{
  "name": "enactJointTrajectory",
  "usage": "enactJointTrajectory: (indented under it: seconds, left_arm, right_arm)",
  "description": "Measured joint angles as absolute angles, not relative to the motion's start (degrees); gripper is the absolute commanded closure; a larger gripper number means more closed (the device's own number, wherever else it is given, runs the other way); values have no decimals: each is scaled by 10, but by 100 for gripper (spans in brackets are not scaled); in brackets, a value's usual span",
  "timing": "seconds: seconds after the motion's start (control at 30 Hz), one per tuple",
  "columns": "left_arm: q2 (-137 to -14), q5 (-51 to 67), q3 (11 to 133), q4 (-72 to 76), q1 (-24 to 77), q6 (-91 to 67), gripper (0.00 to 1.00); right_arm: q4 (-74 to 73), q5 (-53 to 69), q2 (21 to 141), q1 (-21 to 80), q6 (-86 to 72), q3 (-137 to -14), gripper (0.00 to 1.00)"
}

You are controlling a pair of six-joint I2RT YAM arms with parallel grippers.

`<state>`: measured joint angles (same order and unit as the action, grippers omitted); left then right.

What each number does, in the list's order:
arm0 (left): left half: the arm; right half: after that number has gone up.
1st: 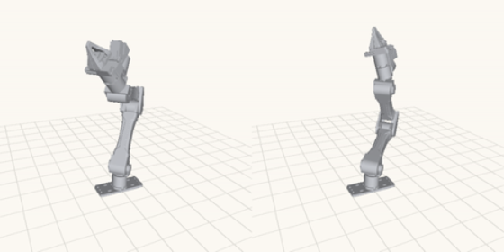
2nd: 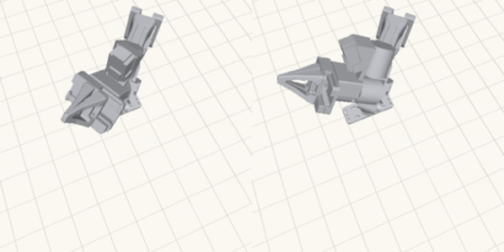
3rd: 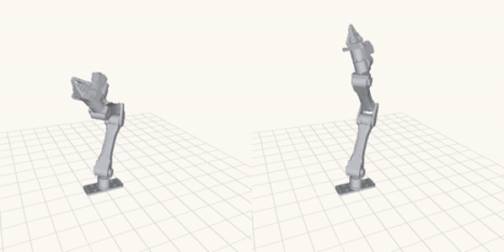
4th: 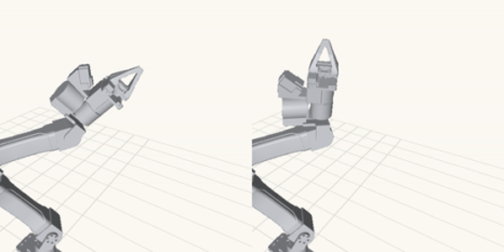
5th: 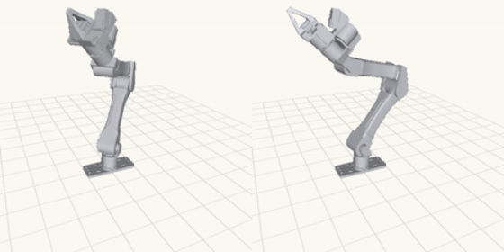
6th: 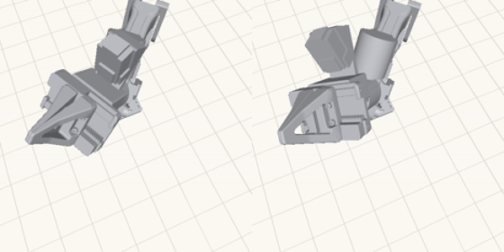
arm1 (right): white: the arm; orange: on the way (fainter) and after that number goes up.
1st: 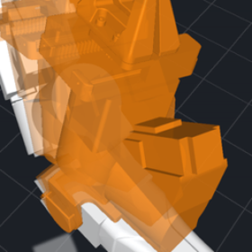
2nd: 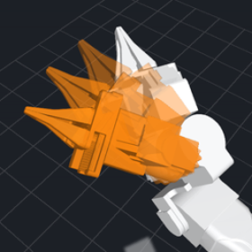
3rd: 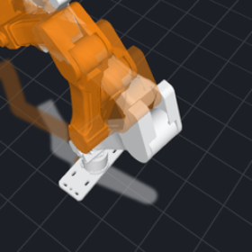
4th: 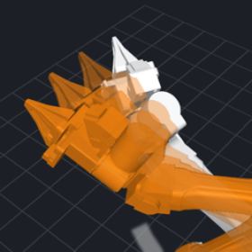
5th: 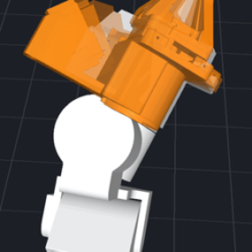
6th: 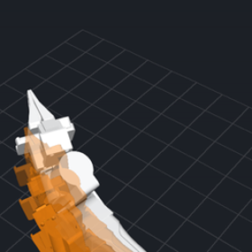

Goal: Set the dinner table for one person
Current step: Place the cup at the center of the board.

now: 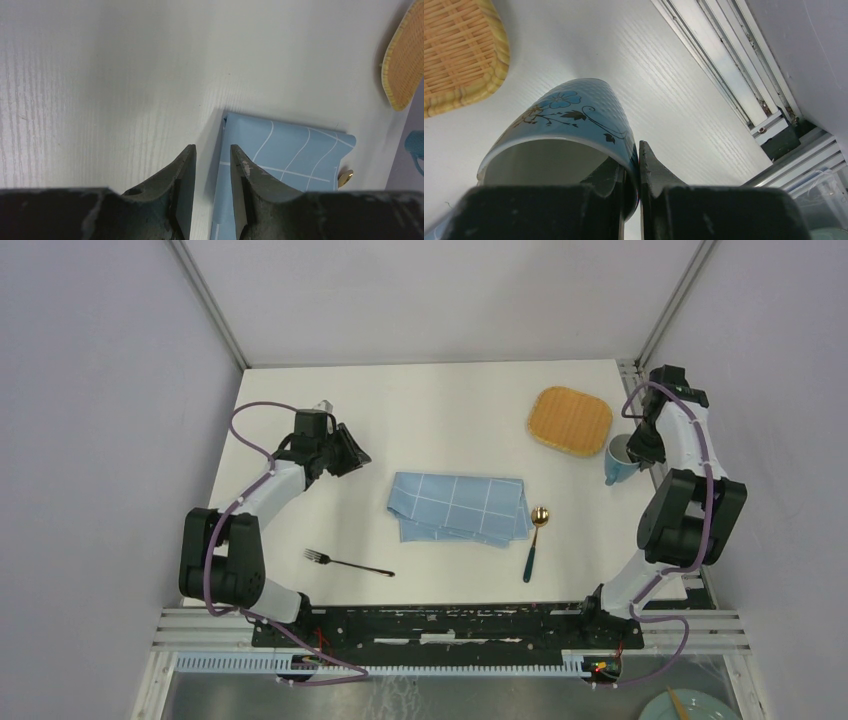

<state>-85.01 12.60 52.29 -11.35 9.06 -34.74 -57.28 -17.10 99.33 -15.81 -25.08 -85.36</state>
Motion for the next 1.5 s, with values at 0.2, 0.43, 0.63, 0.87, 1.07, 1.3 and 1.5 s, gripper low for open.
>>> enactJointTrajectory:
  seconds: [0.2, 0.43, 0.63, 0.87, 1.07, 1.3, 1.5]
  left_arm:
    - [-850, 126, 522, -114, 91, -353, 62]
    - [-850, 126, 521, -114, 91, -353, 62]
    - [-850, 126, 521, -114, 91, -353, 62]
    - [-850, 126, 521, -114, 93, -354, 62]
    - [-850, 126, 521, -114, 95, -354, 62]
    - [-850, 126, 521, -114, 99, -354, 62]
    - [-850, 125, 521, -114, 100, -354, 62]
  right_arm:
    - [-565, -171, 994, -168, -255, -850, 100]
    - [-548, -170, 1007, -170, -258, -850, 100]
    - [-535, -167, 1033, -175, -263, -850, 100]
    - [-524, -156, 1058, -178, -273, -850, 100]
    - [-515, -148, 1070, -178, -278, -850, 100]
    - [-504, -144, 1070, -178, -278, -849, 100]
    - [-497, -139, 1073, -178, -283, -845, 100]
